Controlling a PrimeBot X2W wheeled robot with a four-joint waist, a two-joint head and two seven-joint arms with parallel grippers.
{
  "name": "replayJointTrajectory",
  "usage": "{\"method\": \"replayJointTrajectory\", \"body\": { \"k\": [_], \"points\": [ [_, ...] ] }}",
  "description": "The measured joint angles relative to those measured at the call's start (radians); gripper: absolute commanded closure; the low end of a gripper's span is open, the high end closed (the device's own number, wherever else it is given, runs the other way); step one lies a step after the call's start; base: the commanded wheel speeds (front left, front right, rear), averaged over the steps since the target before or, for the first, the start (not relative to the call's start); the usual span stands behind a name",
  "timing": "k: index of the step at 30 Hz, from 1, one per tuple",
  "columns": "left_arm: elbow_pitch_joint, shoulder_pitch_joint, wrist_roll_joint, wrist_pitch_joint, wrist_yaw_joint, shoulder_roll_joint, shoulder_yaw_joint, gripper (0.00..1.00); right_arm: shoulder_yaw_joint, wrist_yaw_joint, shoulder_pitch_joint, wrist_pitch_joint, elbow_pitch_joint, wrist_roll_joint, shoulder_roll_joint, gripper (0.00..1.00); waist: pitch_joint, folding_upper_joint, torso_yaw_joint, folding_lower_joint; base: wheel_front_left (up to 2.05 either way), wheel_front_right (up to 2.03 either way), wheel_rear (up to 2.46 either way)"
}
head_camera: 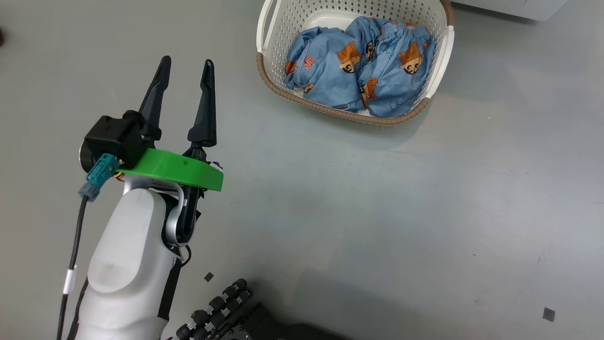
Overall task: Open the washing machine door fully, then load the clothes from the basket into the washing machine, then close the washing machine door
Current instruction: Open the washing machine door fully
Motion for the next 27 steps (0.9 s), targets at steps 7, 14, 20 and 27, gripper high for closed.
{"method": "replayJointTrajectory", "body": {
  "k": [7,14,20,27],
  "points": [
    [-0.01,0.0,0.007,0.0,0.0,0.0,0.001,0.0,-0.005,0.0,0.021,0.088,0.005,0.048,0.0,1.0,-0.022,0.0,-0.01,0.0,0.0,0.0,0.0],
    [-0.011,0.001,0.015,0.0,0.0,0.0,0.002,0.0,-0.012,0.0,0.067,0.182,0.006,0.1,0.008,1.0,-0.048,0.0,-0.018,0.0,0.0,0.0,0.0],
    [-0.013,0.003,0.029,0.0,0.0,0.0,0.004,0.0,-0.004,-0.002,0.111,0.282,0.003,0.137,0.014,1.0,-0.071,0.0,-0.026,0.0,0.0,0.0,0.0],
    [-0.014,0.007,0.035,0.0,0.0,0.0,0.005,0.0,0.007,-0.004,0.166,0.385,-0.017,0.174,0.021,1.0,-0.096,0.0,-0.03,0.0,0.0,0.0,0.0]
  ]
}}
